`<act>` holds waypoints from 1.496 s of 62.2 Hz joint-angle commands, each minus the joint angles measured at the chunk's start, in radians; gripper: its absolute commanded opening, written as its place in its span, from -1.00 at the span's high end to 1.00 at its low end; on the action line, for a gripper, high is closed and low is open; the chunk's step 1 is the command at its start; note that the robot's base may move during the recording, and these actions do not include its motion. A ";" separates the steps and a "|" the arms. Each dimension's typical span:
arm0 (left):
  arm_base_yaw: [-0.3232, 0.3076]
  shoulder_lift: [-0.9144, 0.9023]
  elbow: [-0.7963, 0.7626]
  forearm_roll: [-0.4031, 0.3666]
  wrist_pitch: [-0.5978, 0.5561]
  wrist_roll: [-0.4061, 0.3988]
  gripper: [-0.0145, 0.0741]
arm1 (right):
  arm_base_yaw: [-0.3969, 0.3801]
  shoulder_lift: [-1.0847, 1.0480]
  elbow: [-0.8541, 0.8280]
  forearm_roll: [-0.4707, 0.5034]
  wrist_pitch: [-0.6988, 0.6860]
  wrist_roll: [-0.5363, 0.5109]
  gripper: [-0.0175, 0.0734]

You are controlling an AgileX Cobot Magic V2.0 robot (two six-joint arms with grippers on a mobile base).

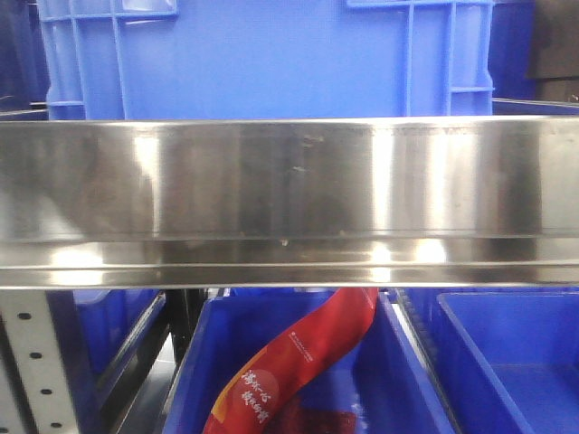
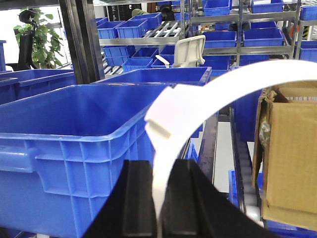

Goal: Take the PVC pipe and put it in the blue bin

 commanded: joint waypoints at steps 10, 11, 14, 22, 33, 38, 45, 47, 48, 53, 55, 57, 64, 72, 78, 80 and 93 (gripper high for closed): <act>0.003 -0.004 -0.004 -0.003 -0.028 -0.005 0.92 | -0.001 -0.005 0.001 -0.011 -0.022 -0.006 0.98; 0.003 -0.004 -0.004 -0.003 -0.028 -0.005 0.92 | -0.001 -0.005 0.001 -0.011 -0.022 -0.006 0.98; 0.003 -0.004 -0.004 -0.003 -0.028 -0.005 0.92 | -0.001 -0.005 0.001 -0.011 -0.022 -0.006 0.98; 0.003 -0.004 -0.004 -0.003 -0.028 -0.005 0.92 | -0.001 -0.005 0.001 -0.011 -0.022 -0.006 0.98; 0.003 -0.004 -0.004 -0.003 -0.028 -0.005 0.92 | -0.001 -0.005 0.001 -0.011 -0.022 -0.006 0.98; 0.003 -0.004 -0.004 -0.003 -0.028 -0.005 0.92 | -0.001 -0.005 0.001 -0.011 -0.022 -0.006 0.98; 0.003 -0.004 -0.004 -0.003 -0.028 -0.005 0.92 | -0.001 -0.005 0.001 -0.011 -0.022 -0.006 0.98; 0.003 -0.004 -0.004 -0.003 -0.028 -0.005 0.92 | -0.001 -0.005 0.001 -0.011 -0.022 -0.006 0.98; 0.003 -0.004 -0.004 -0.003 -0.028 -0.005 0.92 | -0.001 -0.005 0.001 -0.011 -0.022 -0.006 0.98; 0.003 -0.004 -0.004 -0.003 -0.028 -0.005 0.92 | -0.001 -0.005 0.001 -0.011 -0.022 -0.006 0.98; 0.003 -0.004 -0.004 -0.003 -0.028 -0.005 0.92 | -0.001 -0.005 0.001 -0.011 -0.025 -0.006 0.98; 0.001 -0.004 -0.004 -0.003 -0.028 -0.005 0.92 | -0.001 -0.005 0.001 -0.011 -0.035 -0.006 0.98; -0.033 -0.004 -0.004 0.033 -0.028 -0.005 0.92 | -0.001 -0.005 0.001 -0.011 -0.089 -0.006 0.98; -0.097 -0.004 -0.004 0.062 -0.034 -0.005 0.92 | -0.001 -0.005 0.001 -0.011 -0.148 -0.006 0.98; -0.116 -0.004 -0.004 0.066 -0.053 -0.005 0.92 | -0.001 -0.005 0.001 -0.011 -0.152 -0.006 0.98; -0.116 -0.004 -0.004 0.062 -0.064 -0.005 0.92 | -0.001 -0.005 0.001 -0.011 -0.152 -0.006 0.98; -0.116 0.017 -0.046 0.058 -0.164 -0.005 0.92 | -0.001 -0.003 0.001 -0.011 -0.223 -0.006 0.98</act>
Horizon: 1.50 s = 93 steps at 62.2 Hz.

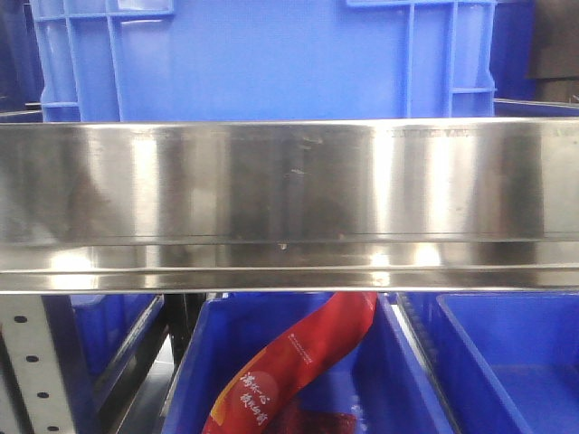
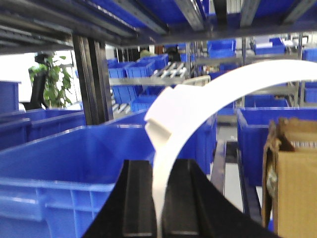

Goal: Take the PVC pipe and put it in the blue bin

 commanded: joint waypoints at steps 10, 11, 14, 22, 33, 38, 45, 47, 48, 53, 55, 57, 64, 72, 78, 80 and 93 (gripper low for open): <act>-0.005 0.103 -0.180 -0.002 0.001 -0.005 0.92 | -0.001 0.035 0.001 -0.013 -0.130 -0.006 0.98; -0.005 0.113 -0.195 -0.002 0.006 -0.005 0.92 | -0.001 0.041 0.001 -0.013 -0.141 -0.006 0.98; -0.005 0.142 -0.247 -0.002 0.032 -0.005 0.92 | -0.001 0.060 0.001 -0.013 -0.173 -0.006 0.98; -0.012 0.233 -0.374 -0.006 0.110 0.007 0.92 | 0.001 0.140 0.001 -0.013 -0.239 -0.006 0.98; -0.105 0.317 -0.470 -0.006 0.135 0.039 0.92 | 0.068 0.255 -0.024 -0.013 -0.256 -0.006 0.98; -0.168 0.351 -0.494 -0.006 0.133 0.039 0.92 | 0.118 0.310 -0.060 -0.013 -0.256 -0.006 0.98; -0.253 0.405 -0.522 -0.006 0.123 0.039 0.92 | 0.201 0.390 -0.127 -0.013 -0.250 -0.006 0.98; -0.278 0.428 -0.536 -0.006 0.123 0.039 0.92 | 0.220 0.422 -0.146 -0.013 -0.244 -0.006 0.98; -0.287 0.438 -0.542 -0.006 0.123 0.039 0.92 | 0.232 0.435 -0.155 -0.013 -0.239 -0.006 0.98; -0.326 0.501 -0.587 -0.006 0.127 0.034 0.92 | 0.272 0.502 -0.213 -0.013 -0.213 -0.006 0.98; -0.338 0.528 -0.609 -0.011 0.136 0.034 0.92 | 0.291 0.537 -0.237 -0.013 -0.207 -0.006 0.98; -0.351 0.563 -0.641 -0.013 0.148 0.034 0.92 | 0.308 0.573 -0.274 -0.013 -0.200 -0.006 0.98; -0.367 0.685 -0.765 -0.013 0.182 0.034 0.92 | 0.342 0.681 -0.370 -0.013 -0.184 -0.006 0.98; -0.367 0.822 -0.917 -0.013 0.183 0.034 0.92 | 0.359 0.808 -0.478 -0.009 -0.140 -0.006 0.98; -0.365 0.921 -1.008 -0.013 0.174 0.034 0.92 | 0.359 0.895 -0.548 -0.007 -0.112 -0.006 0.98; -0.365 0.956 -1.037 -0.013 0.174 0.034 0.92 | 0.359 0.917 -0.566 -0.007 -0.109 -0.006 0.98; -0.365 1.088 -1.083 -0.050 0.178 0.034 0.92 | 0.359 1.034 -0.664 -0.002 0.010 -0.006 0.98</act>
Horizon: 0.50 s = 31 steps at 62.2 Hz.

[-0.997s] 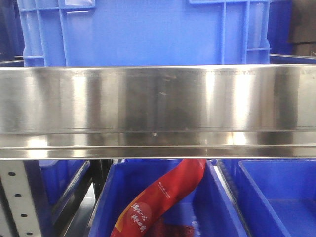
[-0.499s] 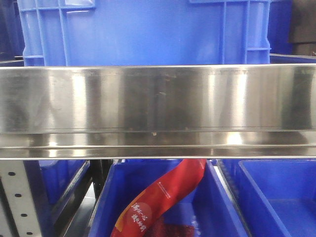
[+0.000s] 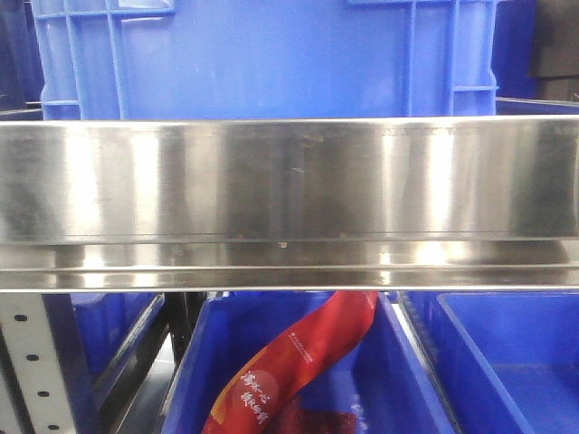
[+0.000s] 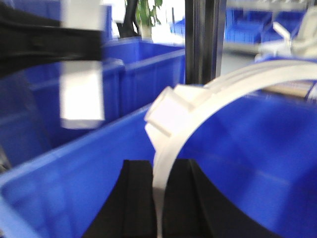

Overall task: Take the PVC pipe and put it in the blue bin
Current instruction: 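Lower both arcs into the blue bin and open both grippers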

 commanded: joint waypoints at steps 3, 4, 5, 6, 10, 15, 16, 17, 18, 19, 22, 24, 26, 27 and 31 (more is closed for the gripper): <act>-0.004 0.054 -0.016 -0.035 -0.007 -0.004 0.92 | 0.001 0.038 -0.040 0.000 0.083 -0.006 0.98; -0.004 0.058 -0.016 -0.035 0.000 -0.004 0.92 | 0.001 0.045 -0.043 0.003 0.092 -0.006 0.98; -0.004 0.060 -0.016 -0.035 0.001 -0.004 0.92 | 0.001 0.046 -0.045 0.008 0.103 -0.006 0.98; -0.004 0.063 -0.016 -0.037 0.004 -0.004 0.92 | 0.001 0.049 -0.047 0.010 0.109 -0.006 0.98; -0.004 0.078 -0.016 -0.037 0.018 -0.004 0.92 | 0.001 0.053 -0.047 0.019 0.119 -0.006 0.98; -0.004 0.088 -0.016 -0.037 0.034 -0.004 0.92 | 0.001 0.054 -0.047 0.020 0.138 -0.006 0.89; -0.004 0.091 -0.016 -0.037 0.037 -0.004 0.92 | 0.001 0.054 -0.047 0.020 0.138 -0.006 0.86; -0.004 0.093 -0.016 -0.037 0.039 -0.004 0.92 | 0.001 0.054 -0.047 0.020 0.141 -0.006 0.82; -0.004 0.095 -0.016 -0.037 0.044 -0.004 0.92 | 0.001 0.054 -0.047 0.020 0.141 -0.006 0.76; -0.004 0.095 -0.016 -0.037 0.044 -0.004 0.92 | 0.001 0.054 -0.047 0.020 0.143 -0.006 0.72; -0.004 0.097 -0.016 -0.037 0.057 -0.004 0.92 | 0.001 0.054 -0.047 0.020 0.144 -0.006 0.58; -0.004 0.097 -0.016 -0.037 0.064 -0.004 0.92 | 0.001 0.054 -0.047 0.020 0.144 -0.006 0.48; -0.004 0.097 -0.016 -0.037 0.070 -0.004 0.91 | 0.001 0.054 -0.047 0.020 0.144 -0.006 0.37; -0.004 0.097 -0.016 -0.037 0.073 -0.004 0.90 | 0.001 0.054 -0.047 0.020 0.144 -0.006 0.33; -0.004 0.097 -0.016 -0.037 0.078 -0.004 0.79 | 0.001 0.054 -0.047 0.020 0.144 -0.006 0.19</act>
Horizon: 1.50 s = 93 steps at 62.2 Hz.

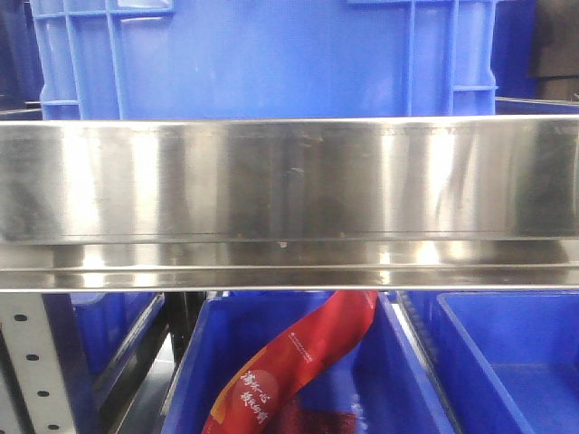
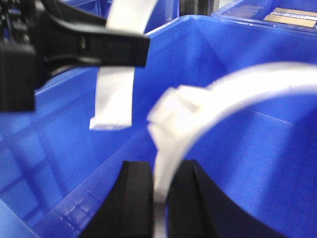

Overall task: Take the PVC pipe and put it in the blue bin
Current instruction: 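Lower both arcs into the blue bin and open both grippers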

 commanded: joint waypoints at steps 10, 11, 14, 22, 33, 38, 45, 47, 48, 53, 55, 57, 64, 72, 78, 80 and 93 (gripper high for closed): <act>-0.004 -0.001 -0.012 -0.010 0.032 -0.004 0.20 | 0.001 -0.005 -0.014 0.004 -0.010 -0.006 0.07; -0.004 -0.001 -0.012 -0.010 0.037 -0.004 0.15 | 0.001 -0.005 -0.014 0.004 -0.010 -0.006 0.07; -0.004 -0.001 -0.012 -0.010 0.052 -0.004 0.00 | 0.001 -0.005 -0.014 0.004 -0.005 -0.006 0.07; -0.004 -0.001 -0.012 -0.010 0.081 -0.004 -0.17 | 0.001 -0.005 -0.014 0.004 0.015 -0.006 0.08; -0.004 -0.016 -0.012 -0.010 0.119 -0.004 -0.12 | 0.001 -0.050 -0.017 -0.045 0.012 -0.006 0.08; -0.004 -0.035 -0.012 -0.010 0.121 -0.004 -0.08 | 0.001 -0.097 -0.017 -0.078 0.005 -0.006 0.08; -0.004 -0.072 -0.012 -0.010 0.119 -0.004 0.01 | 0.001 -0.160 -0.017 -0.107 -0.007 -0.006 0.15; -0.004 -0.084 -0.012 -0.010 0.119 -0.004 0.05 | 0.001 -0.175 -0.017 -0.107 -0.007 -0.006 0.20; -0.004 -0.089 -0.012 -0.010 0.121 -0.004 0.07 | 0.001 -0.181 -0.017 -0.107 -0.007 -0.006 0.23; -0.004 -0.117 -0.012 -0.010 0.123 -0.004 0.27 | 0.001 -0.213 -0.017 -0.107 -0.007 -0.006 0.46; -0.004 -0.130 -0.012 -0.008 0.123 -0.004 0.36 | 0.001 -0.227 -0.017 -0.107 -0.007 -0.006 0.58; -0.004 -0.141 -0.012 -0.006 0.123 -0.004 0.46 | 0.001 -0.239 -0.017 -0.107 -0.007 -0.006 0.67; -0.004 -0.189 -0.012 -0.001 0.123 -0.004 0.89 | 0.001 -0.274 -0.017 -0.107 -0.026 -0.006 0.99; -0.004 -0.250 -0.012 0.001 0.131 -0.004 0.92 | 0.001 -0.312 -0.017 -0.107 -0.030 -0.006 0.98; -0.004 -0.294 -0.012 0.001 0.177 -0.004 0.92 | 0.001 -0.338 -0.017 -0.107 0.019 -0.006 0.98; -0.004 -0.305 -0.012 0.001 0.194 -0.004 0.92 | 0.001 -0.346 -0.017 -0.107 0.043 -0.006 0.98; -0.004 -0.389 0.052 0.005 0.261 -0.004 0.92 | 0.001 -0.394 0.002 -0.055 0.199 -0.006 0.98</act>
